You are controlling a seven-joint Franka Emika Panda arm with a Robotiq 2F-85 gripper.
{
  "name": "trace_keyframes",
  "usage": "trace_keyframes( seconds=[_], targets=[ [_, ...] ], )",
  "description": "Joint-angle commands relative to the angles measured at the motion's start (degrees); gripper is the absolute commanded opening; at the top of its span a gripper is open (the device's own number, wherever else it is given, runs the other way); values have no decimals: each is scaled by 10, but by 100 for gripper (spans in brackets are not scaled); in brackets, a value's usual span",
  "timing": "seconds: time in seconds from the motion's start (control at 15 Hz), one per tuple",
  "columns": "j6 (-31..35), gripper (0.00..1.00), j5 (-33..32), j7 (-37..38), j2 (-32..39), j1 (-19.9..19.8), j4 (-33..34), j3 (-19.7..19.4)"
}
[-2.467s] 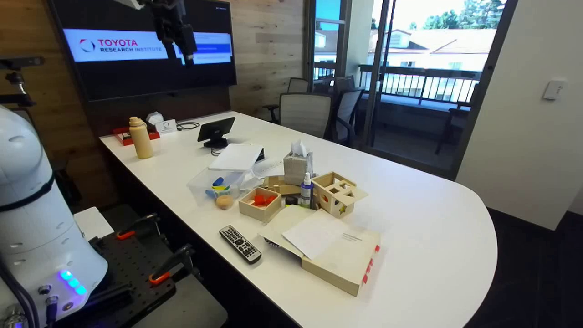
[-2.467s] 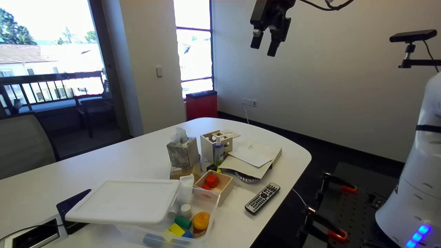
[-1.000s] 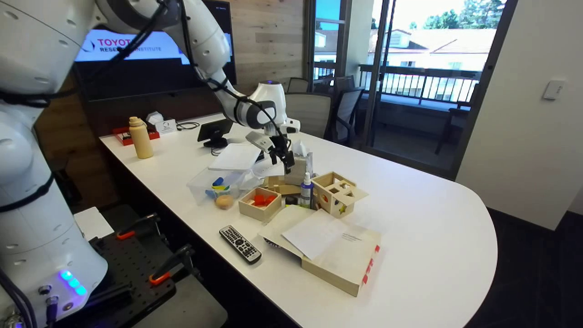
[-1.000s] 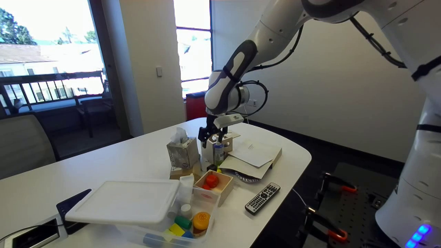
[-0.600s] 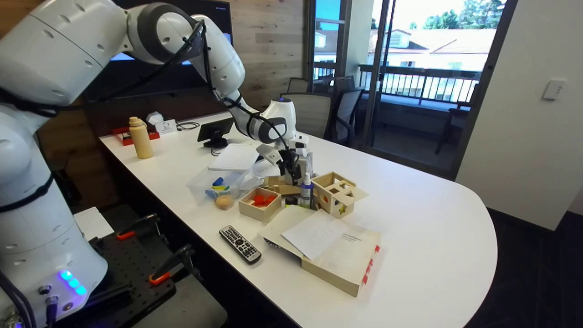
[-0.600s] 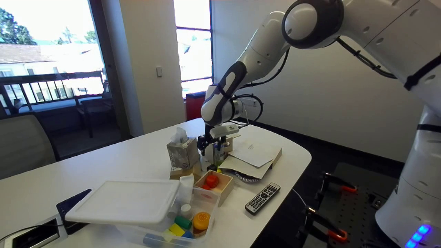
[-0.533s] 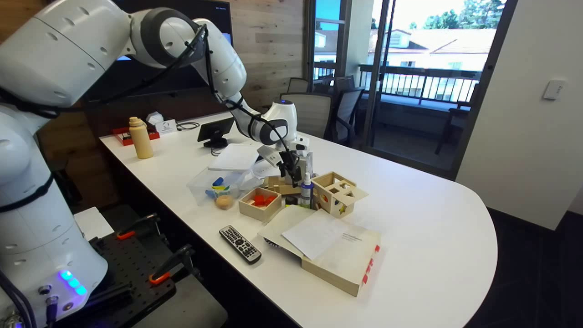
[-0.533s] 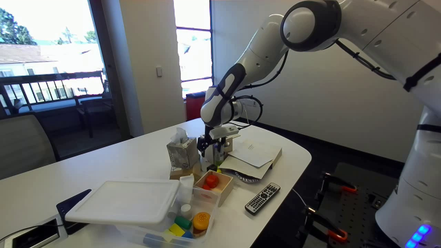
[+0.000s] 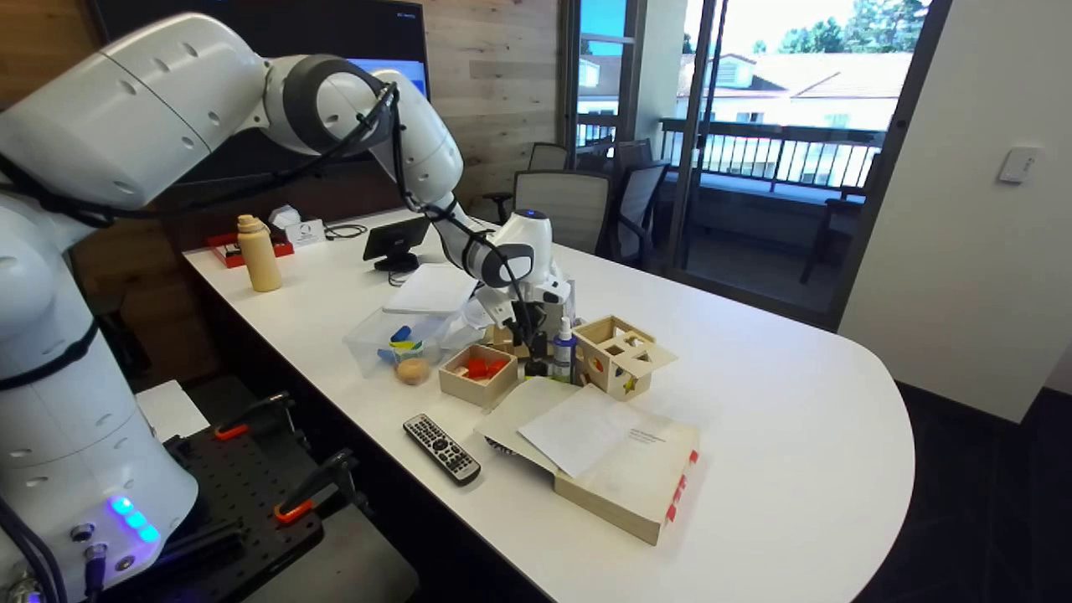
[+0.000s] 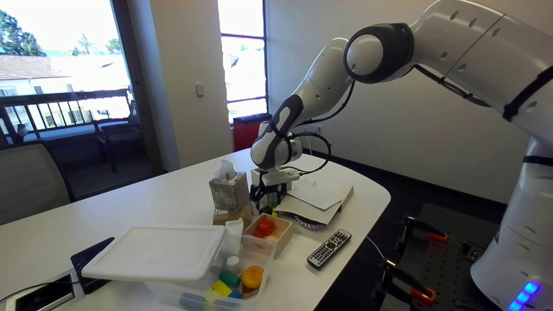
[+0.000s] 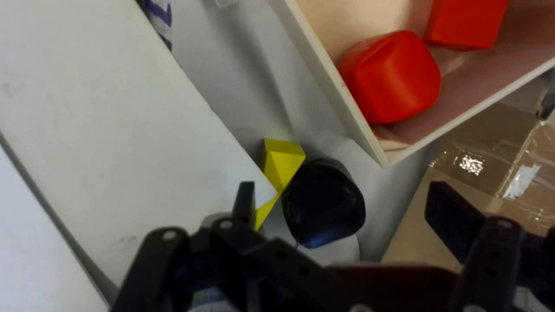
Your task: Put the black object in the box.
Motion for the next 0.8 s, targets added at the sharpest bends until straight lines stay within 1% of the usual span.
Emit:
trace_keyframes(
  seconds=[0.0,0.73],
  targets=[
    [-17,100,10,16,31,0,36,-1],
    [-21,100,4,33,74,11,99,-9]
  ],
)
